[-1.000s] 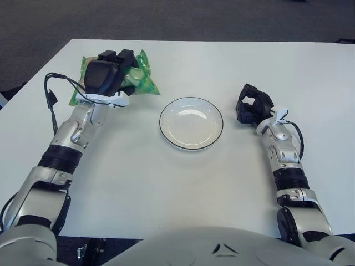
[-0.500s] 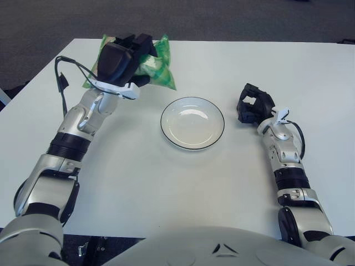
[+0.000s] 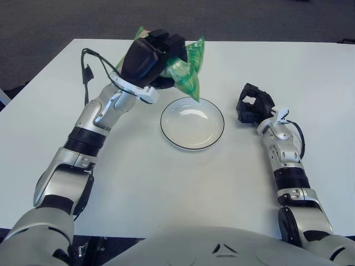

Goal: Put the snack into the plate.

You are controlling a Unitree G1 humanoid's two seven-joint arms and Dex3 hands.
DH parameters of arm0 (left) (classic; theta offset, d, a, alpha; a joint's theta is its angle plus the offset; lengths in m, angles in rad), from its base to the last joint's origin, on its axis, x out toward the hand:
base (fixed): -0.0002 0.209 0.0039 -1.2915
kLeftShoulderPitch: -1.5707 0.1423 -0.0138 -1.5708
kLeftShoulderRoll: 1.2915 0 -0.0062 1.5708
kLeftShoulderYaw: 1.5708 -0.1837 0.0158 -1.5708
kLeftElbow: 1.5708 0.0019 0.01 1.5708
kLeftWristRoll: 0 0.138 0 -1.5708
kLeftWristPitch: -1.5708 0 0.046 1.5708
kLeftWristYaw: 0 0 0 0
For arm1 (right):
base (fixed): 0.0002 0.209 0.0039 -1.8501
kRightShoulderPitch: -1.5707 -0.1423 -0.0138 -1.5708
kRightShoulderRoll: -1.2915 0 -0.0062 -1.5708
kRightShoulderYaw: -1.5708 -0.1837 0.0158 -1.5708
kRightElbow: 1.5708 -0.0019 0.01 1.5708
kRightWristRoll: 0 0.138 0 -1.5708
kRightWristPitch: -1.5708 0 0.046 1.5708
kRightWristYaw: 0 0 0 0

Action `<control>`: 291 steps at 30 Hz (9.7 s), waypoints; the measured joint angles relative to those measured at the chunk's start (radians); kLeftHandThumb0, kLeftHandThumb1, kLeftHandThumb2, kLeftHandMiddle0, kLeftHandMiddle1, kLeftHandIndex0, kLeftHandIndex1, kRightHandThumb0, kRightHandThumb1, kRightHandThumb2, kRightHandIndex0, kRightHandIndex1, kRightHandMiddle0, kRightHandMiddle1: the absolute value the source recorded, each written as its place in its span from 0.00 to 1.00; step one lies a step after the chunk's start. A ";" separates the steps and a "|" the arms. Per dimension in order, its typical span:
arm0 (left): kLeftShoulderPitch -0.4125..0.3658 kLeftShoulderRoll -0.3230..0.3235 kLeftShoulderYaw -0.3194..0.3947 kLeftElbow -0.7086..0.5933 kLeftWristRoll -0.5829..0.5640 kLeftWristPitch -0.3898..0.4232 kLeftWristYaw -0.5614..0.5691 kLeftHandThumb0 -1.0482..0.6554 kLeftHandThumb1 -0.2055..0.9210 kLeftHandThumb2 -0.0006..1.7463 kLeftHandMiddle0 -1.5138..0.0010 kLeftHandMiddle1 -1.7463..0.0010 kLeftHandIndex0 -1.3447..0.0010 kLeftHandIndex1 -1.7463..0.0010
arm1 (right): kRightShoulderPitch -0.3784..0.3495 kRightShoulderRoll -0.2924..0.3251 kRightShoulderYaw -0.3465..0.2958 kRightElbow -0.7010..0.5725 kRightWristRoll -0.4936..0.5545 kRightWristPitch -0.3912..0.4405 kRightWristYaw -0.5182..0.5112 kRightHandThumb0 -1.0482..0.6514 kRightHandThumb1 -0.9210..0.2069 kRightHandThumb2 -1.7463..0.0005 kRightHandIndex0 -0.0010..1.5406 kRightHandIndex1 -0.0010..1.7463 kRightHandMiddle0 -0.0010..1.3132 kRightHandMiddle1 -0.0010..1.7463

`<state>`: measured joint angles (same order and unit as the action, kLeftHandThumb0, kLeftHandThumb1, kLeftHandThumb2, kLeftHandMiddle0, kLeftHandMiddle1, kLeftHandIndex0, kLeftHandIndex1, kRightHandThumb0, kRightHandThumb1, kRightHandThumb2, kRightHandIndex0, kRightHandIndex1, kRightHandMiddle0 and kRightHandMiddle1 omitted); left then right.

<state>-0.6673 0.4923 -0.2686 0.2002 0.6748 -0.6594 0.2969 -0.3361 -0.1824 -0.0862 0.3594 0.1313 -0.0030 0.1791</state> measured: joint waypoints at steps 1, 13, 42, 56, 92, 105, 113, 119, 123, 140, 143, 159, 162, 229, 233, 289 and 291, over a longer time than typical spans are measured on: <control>-0.004 -0.003 -0.005 0.001 0.001 -0.013 -0.007 0.62 0.19 0.94 0.43 0.05 0.54 0.00 | 0.000 0.000 0.000 0.000 0.000 0.000 0.000 0.33 0.57 0.22 0.83 1.00 0.49 1.00; -0.041 -0.044 -0.019 0.037 0.044 -0.101 -0.018 0.62 0.18 0.95 0.42 0.05 0.54 0.00 | 0.000 0.000 0.000 0.000 0.000 0.000 0.000 0.33 0.57 0.22 0.83 1.00 0.49 1.00; 0.009 -0.148 -0.081 0.059 -0.045 -0.102 -0.228 0.61 0.20 0.93 0.43 0.05 0.55 0.00 | 0.002 -0.003 0.009 -0.008 -0.001 0.002 -0.004 0.33 0.57 0.22 0.84 1.00 0.49 1.00; 0.055 -0.197 -0.085 0.103 -0.118 -0.017 -0.326 0.61 0.17 0.95 0.41 0.06 0.53 0.00 | 0.007 -0.003 0.013 -0.025 -0.001 0.020 -0.018 0.32 0.58 0.21 0.84 1.00 0.50 1.00; 0.057 -0.241 -0.092 0.197 -0.296 0.003 -0.454 0.61 0.20 0.95 0.46 0.01 0.54 0.00 | 0.026 -0.003 0.015 -0.063 0.000 0.050 -0.021 0.33 0.57 0.22 0.83 1.00 0.49 1.00; 0.034 -0.161 -0.142 0.119 -0.317 0.047 -0.678 0.19 0.85 0.43 0.92 0.09 0.95 0.25 | 0.025 -0.001 0.014 -0.082 0.003 0.081 -0.024 0.33 0.55 0.23 0.80 1.00 0.48 1.00; 0.008 -0.104 -0.173 0.095 -0.418 0.062 -0.902 0.11 0.99 0.28 1.00 0.52 1.00 0.53 | 0.028 0.002 0.013 -0.099 0.005 0.112 -0.024 0.32 0.57 0.22 0.82 1.00 0.49 1.00; 0.008 -0.056 -0.170 0.051 -0.519 0.097 -1.056 0.08 1.00 0.24 1.00 0.83 1.00 0.76 | 0.026 0.003 0.013 -0.099 0.006 0.117 -0.023 0.32 0.58 0.21 0.83 1.00 0.50 1.00; 0.009 -0.039 -0.166 0.035 -0.532 0.108 -1.092 0.05 1.00 0.22 1.00 0.95 1.00 0.88 | 0.024 0.003 0.013 -0.099 0.007 0.121 -0.023 0.32 0.58 0.21 0.82 1.00 0.50 1.00; 0.001 0.010 -0.079 0.058 -0.795 0.083 -1.306 0.00 0.94 0.13 1.00 1.00 1.00 1.00 | 0.010 -0.003 0.019 -0.080 0.001 0.105 -0.016 0.33 0.56 0.23 0.85 1.00 0.49 1.00; -0.019 0.011 -0.041 0.099 -0.926 0.104 -1.421 0.01 0.93 0.12 1.00 1.00 1.00 1.00 | 0.006 -0.004 0.020 -0.073 0.001 0.101 -0.013 0.33 0.56 0.23 0.85 1.00 0.48 1.00; -0.067 -0.097 0.146 0.268 -1.241 0.537 -1.599 0.00 1.00 0.27 1.00 1.00 1.00 1.00 | -0.005 -0.007 0.022 -0.052 0.001 0.094 -0.008 0.33 0.55 0.24 0.84 1.00 0.48 1.00; -0.068 -0.107 0.174 0.269 -1.251 0.634 -1.573 0.00 1.00 0.30 1.00 1.00 1.00 1.00 | -0.008 -0.006 0.022 -0.047 0.001 0.093 -0.006 0.33 0.55 0.23 0.84 1.00 0.48 1.00; 0.268 -0.281 0.621 0.319 -1.056 0.401 -0.720 0.17 1.00 0.50 0.60 0.14 0.76 0.05 | -0.043 -0.011 0.026 0.026 0.002 0.056 0.002 0.33 0.54 0.24 0.84 1.00 0.47 1.00; 0.294 -0.293 0.609 0.296 -1.000 0.384 -0.646 0.31 0.77 0.56 0.53 0.04 0.69 0.01 | -0.043 -0.009 0.027 0.026 0.002 0.056 0.000 0.33 0.54 0.24 0.84 1.00 0.47 1.00; 0.398 -0.263 0.517 0.294 -0.861 0.299 -0.501 0.30 0.34 0.85 0.12 0.00 0.45 0.00 | -0.017 -0.020 0.024 0.007 0.002 0.033 -0.010 0.33 0.56 0.23 0.83 1.00 0.48 1.00; 0.398 -0.263 0.510 0.290 -0.861 0.301 -0.503 0.30 0.35 0.85 0.12 0.00 0.46 0.00 | -0.014 -0.020 0.023 0.005 0.002 0.029 -0.014 0.33 0.56 0.23 0.83 1.00 0.48 1.00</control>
<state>-0.2694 0.2294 0.2417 0.4901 -0.1865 -0.3587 -0.2058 -0.3496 -0.2025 -0.0631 0.3644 0.1330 0.0257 0.1651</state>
